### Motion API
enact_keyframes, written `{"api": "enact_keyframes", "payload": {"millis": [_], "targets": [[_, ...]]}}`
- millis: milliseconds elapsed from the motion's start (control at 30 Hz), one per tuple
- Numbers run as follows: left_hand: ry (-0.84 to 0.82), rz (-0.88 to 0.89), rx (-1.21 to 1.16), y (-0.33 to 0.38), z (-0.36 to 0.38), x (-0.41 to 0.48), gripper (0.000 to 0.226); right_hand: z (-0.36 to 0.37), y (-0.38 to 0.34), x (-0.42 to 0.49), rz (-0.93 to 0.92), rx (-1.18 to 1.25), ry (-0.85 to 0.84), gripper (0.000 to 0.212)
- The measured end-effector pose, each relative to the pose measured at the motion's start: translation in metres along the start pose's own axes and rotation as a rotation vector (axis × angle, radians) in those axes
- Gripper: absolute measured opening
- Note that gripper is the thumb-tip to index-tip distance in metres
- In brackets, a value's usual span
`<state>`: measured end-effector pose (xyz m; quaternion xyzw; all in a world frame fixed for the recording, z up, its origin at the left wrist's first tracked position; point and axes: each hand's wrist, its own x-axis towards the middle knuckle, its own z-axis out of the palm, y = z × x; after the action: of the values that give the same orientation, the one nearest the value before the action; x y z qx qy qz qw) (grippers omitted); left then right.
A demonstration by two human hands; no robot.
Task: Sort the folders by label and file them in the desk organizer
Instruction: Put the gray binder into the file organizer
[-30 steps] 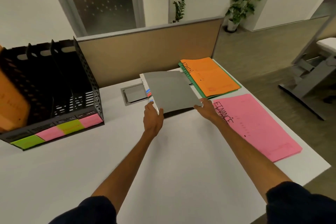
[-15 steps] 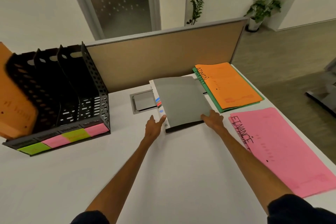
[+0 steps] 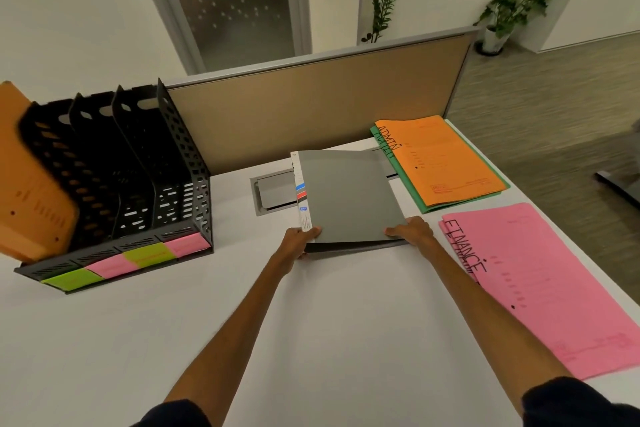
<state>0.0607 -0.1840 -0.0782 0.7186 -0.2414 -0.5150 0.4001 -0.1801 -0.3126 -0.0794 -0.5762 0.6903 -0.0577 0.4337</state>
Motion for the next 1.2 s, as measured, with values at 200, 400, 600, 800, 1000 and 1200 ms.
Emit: {"api": "enact_keyframes", "payload": {"millis": [200,400,600,800,1000,1200], "targets": [[-0.034,0.048,-0.092,-0.004,-0.012,-0.025,0.051,0.001,0.004,-0.019,0.027,0.13,-0.058,0.076],[-0.014,0.151,-0.202,0.004,-0.019,-0.066,0.057,-0.001,-0.004,-0.053,0.018,0.155,-0.117,0.077],[0.064,0.267,-0.266,0.009,-0.023,-0.102,0.052,-0.015,-0.02,-0.086,-0.049,0.177,-0.148,0.07],[0.173,0.437,-0.269,0.008,-0.012,-0.131,0.052,-0.036,-0.082,-0.127,-0.442,0.075,0.073,0.084],[0.362,0.607,-0.091,-0.01,-0.003,-0.154,0.044,-0.063,-0.199,-0.197,-0.935,0.167,0.172,0.095],[0.482,0.655,-0.08,-0.033,-0.01,-0.173,0.044,-0.042,-0.246,-0.243,-0.911,0.065,0.093,0.054]]}}
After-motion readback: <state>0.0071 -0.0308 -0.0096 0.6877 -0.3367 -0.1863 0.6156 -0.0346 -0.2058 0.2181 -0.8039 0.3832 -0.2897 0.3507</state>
